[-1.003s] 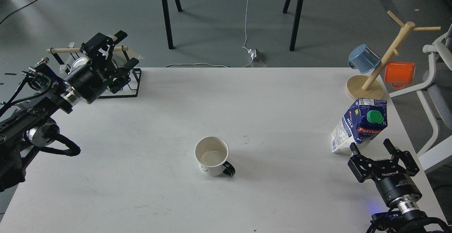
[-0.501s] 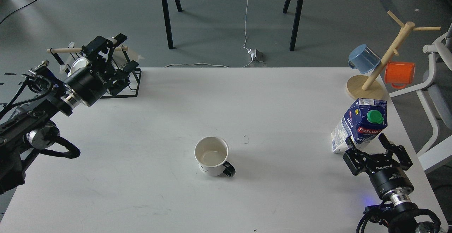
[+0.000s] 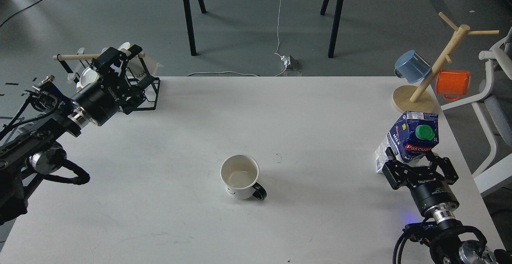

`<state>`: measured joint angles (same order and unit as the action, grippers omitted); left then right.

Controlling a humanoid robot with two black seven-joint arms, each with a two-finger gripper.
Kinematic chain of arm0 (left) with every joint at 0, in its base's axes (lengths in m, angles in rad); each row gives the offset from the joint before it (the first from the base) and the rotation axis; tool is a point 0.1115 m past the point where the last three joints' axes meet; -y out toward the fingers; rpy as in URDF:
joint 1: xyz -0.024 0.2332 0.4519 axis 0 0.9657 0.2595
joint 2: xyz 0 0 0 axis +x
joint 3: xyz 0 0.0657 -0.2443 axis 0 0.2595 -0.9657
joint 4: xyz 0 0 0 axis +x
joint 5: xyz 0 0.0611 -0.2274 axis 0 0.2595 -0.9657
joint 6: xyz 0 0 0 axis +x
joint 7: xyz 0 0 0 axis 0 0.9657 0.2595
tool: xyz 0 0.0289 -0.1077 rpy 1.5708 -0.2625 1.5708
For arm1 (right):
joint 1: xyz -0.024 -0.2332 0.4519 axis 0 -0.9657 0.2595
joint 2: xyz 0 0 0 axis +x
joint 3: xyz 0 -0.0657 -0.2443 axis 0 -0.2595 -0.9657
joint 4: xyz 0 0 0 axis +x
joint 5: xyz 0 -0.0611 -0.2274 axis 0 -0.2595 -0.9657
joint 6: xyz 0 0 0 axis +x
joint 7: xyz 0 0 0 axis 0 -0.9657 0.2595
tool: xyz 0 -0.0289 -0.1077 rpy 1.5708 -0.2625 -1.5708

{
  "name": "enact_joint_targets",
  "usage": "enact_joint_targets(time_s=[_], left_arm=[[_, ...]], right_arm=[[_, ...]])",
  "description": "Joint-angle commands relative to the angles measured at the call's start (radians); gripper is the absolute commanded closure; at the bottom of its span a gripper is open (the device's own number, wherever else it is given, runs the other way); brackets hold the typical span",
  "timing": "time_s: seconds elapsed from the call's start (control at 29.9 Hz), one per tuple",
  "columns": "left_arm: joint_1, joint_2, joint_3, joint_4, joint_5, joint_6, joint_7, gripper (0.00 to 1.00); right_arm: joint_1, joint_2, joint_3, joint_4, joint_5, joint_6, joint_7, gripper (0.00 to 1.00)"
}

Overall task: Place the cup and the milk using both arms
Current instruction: 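Move the right gripper up to the milk carton's base, then close the right gripper around the milk carton, then carry the milk carton beside the white mug with the right gripper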

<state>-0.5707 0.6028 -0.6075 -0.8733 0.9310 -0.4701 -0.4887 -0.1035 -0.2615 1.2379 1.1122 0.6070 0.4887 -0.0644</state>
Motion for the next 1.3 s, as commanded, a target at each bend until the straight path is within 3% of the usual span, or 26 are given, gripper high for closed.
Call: enact_joint_targets(time_s=[0.0,0.17,0.37,0.63,0.87,1.27], left_arm=[[0.002,-0.003,0.000,0.007,0.000,0.016,0.000,0.06],[0.006,-0.012,0.003,0.011,0.000,0.036,0.000,0.06],[0.008,-0.012,0.003,0.011,0.000,0.036,0.000,0.06],[0.009,-0.015,0.005,0.011,0.000,0.038,0.000,0.06],[0.014,-0.015,0.006,0.011,0.000,0.038,0.000,0.06],[0.048,-0.009,0.005,0.011,0.000,0.038,0.000,0.06]], right_arm=[[-0.002,0.001,0.000,0.003,-0.012,0.000,0.000,0.10],[-0.012,0.002,0.000,0.014,-0.013,0.000,0.000,0.38],[-0.016,0.002,-0.001,0.020,-0.015,0.000,-0.002,0.55],[-0.015,0.001,-0.031,0.084,-0.016,0.000,-0.002,0.56],[0.004,0.007,-0.181,0.162,-0.114,0.000,-0.002,0.56],[0.018,0.169,-0.293,0.153,-0.286,0.000,-0.002,0.56]])
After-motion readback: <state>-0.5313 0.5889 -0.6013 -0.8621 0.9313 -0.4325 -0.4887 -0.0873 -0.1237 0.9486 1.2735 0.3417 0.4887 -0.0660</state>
